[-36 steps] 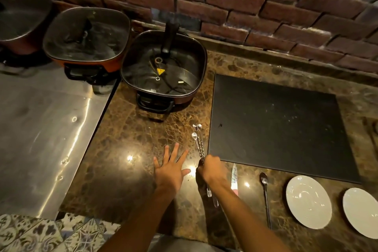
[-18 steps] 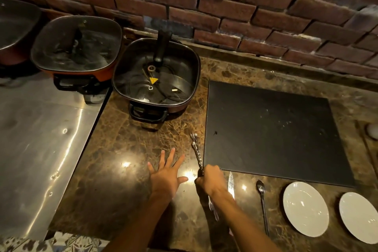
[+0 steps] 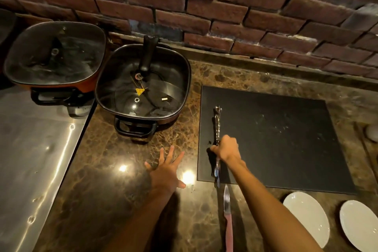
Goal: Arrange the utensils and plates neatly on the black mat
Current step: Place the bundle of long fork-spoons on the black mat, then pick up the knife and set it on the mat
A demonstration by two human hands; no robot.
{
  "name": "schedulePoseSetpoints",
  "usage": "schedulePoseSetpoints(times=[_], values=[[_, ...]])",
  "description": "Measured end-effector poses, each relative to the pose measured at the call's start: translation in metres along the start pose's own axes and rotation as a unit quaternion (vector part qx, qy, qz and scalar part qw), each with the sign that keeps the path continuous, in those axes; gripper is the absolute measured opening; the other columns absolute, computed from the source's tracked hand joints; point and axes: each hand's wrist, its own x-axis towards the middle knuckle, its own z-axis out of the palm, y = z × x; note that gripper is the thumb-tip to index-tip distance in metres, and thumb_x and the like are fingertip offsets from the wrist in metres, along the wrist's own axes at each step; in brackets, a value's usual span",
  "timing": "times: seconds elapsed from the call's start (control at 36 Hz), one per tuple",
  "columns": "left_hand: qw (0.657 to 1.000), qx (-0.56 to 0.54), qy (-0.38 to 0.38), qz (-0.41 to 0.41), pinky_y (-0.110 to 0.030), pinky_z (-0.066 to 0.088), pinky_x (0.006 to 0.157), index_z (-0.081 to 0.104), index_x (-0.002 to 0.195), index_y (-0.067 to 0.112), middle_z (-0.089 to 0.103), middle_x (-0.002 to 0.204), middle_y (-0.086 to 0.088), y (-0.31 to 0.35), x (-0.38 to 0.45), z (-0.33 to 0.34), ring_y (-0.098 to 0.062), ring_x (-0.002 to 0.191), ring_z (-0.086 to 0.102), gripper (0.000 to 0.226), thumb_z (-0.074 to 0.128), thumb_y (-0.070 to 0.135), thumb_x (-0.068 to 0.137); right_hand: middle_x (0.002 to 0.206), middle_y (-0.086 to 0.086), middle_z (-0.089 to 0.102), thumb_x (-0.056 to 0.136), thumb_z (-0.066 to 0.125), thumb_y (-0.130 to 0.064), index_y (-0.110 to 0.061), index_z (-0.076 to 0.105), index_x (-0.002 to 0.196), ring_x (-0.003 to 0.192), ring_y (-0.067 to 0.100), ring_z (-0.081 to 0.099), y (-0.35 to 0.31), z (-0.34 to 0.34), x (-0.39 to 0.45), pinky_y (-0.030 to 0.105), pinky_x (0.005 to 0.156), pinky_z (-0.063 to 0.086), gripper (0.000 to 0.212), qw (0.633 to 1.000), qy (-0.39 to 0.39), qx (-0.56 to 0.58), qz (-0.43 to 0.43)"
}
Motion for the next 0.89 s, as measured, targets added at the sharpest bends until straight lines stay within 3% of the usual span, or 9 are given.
schedulePoseSetpoints(times=[0.11, 0.19, 0.31, 0.42, 0.5, 0.64, 0.72, 0.81, 0.89], values=[[1.0, 0.018, -0.005, -0.008, -0.083, 0.004, 0.106, -0.013, 0.148, 0.058, -0.029, 0.161, 0.017, 0.002, 0.007, -0.001, -0.021, 0.146, -0.033, 0.125, 0.081, 0.062, 0.066, 0.091, 0.015, 0.071, 0.082, 0.077, -0.024, -0.003, 0.064, 0.09, 0.074, 0.027, 0.073, -0.006, -0.001, 0.018, 0.042, 0.076, 0.062, 0.026, 1.0, -0.013, 0.011, 0.016], [1.0, 0.002, -0.002, -0.008, -0.084, 0.003, 0.106, -0.008, 0.15, 0.057, -0.028, 0.162, 0.016, 0.002, 0.007, -0.002, -0.019, 0.142, -0.036, 0.127, 0.085, 0.056, 0.064, 0.088, 0.017, 0.072, 0.081, 0.076, -0.023, -0.001, 0.065, 0.091, 0.078, 0.031, 0.074, -0.009, 0.002, 0.025, 0.044, 0.08, 0.061, 0.026, 0.999, -0.017, 0.012, 0.024], [1.0, -0.013, -0.005, -0.001, -0.083, 0.0, 0.106, -0.009, 0.15, 0.057, -0.03, 0.161, 0.017, 0.002, 0.005, -0.004, -0.021, 0.146, -0.035, 0.127, 0.085, 0.055, 0.064, 0.067, 0.012, 0.07, 0.083, 0.071, -0.022, -0.006, 0.062, 0.074, 0.06, 0.024, 0.073, -0.011, 0.007, 0.026, 0.036, 0.075, 0.061, 0.02, 0.999, -0.023, 0.016, 0.034], [1.0, -0.014, -0.005, -0.001, -0.083, 0.0, 0.106, -0.008, 0.15, 0.057, -0.03, 0.161, 0.017, 0.003, 0.003, -0.006, -0.021, 0.147, -0.033, 0.126, 0.085, 0.054, 0.066, 0.091, 0.02, 0.071, 0.086, 0.068, -0.022, 0.001, 0.068, 0.094, 0.083, 0.035, 0.072, -0.006, 0.009, 0.023, 0.045, 0.082, 0.06, 0.025, 0.999, -0.015, 0.029, 0.025], [1.0, -0.008, -0.006, -0.002, -0.084, 0.003, 0.107, -0.008, 0.15, 0.058, -0.028, 0.162, 0.017, 0.004, 0.002, -0.008, -0.022, 0.149, -0.029, 0.126, 0.085, 0.054, 0.065, 0.096, 0.02, 0.069, 0.089, 0.066, -0.022, 0.001, 0.068, 0.098, 0.087, 0.036, 0.07, 0.0, 0.009, 0.017, 0.047, 0.082, 0.06, 0.025, 0.999, -0.011, 0.035, 0.022], [1.0, 0.014, 0.005, 0.0, -0.084, 0.007, 0.106, -0.011, 0.15, 0.056, -0.026, 0.163, 0.015, 0.005, -0.001, -0.006, -0.025, 0.151, -0.023, 0.126, 0.081, 0.061, 0.065, 0.084, 0.016, 0.067, 0.09, 0.063, -0.025, -0.001, 0.068, 0.081, 0.077, 0.031, 0.066, 0.023, 0.006, -0.005, 0.037, 0.069, 0.054, 0.026, 0.999, 0.004, 0.029, 0.022], [1.0, 0.018, -0.001, -0.001, -0.083, 0.008, 0.107, -0.015, 0.149, 0.055, -0.031, 0.161, 0.015, 0.005, -0.002, -0.006, -0.024, 0.15, -0.027, 0.125, 0.078, 0.065, 0.067, 0.071, 0.011, 0.059, 0.088, 0.062, -0.024, -0.005, 0.06, 0.069, 0.059, 0.023, 0.052, 0.047, 0.005, -0.028, 0.029, 0.06, 0.041, 0.028, 1.0, 0.014, 0.013, 0.025], [1.0, 0.024, -0.008, 0.006, -0.083, 0.008, 0.107, -0.017, 0.15, 0.053, -0.035, 0.159, 0.014, 0.005, -0.003, -0.006, -0.025, 0.149, -0.029, 0.123, 0.076, 0.063, 0.071, 0.063, 0.006, 0.05, 0.088, 0.064, -0.027, -0.012, 0.05, 0.062, 0.063, 0.024, 0.049, 0.077, 0.008, -0.052, 0.026, 0.059, 0.034, 0.033, 1.0, 0.007, -0.004, 0.024], [0.999, 0.015, -0.035, 0.008, -0.084, 0.004, 0.106, -0.016, 0.151, 0.052, -0.037, 0.158, 0.016, 0.006, -0.004, -0.007, -0.025, 0.148, -0.032, 0.119, 0.075, 0.059, 0.076, 0.067, 0.002, 0.062, 0.088, 0.068, -0.032, -0.015, 0.062, 0.069, 0.071, 0.022, 0.061, 0.106, 0.013, -0.075, 0.027, 0.061, 0.04, 0.026, 0.999, -0.023, -0.002, 0.036]])
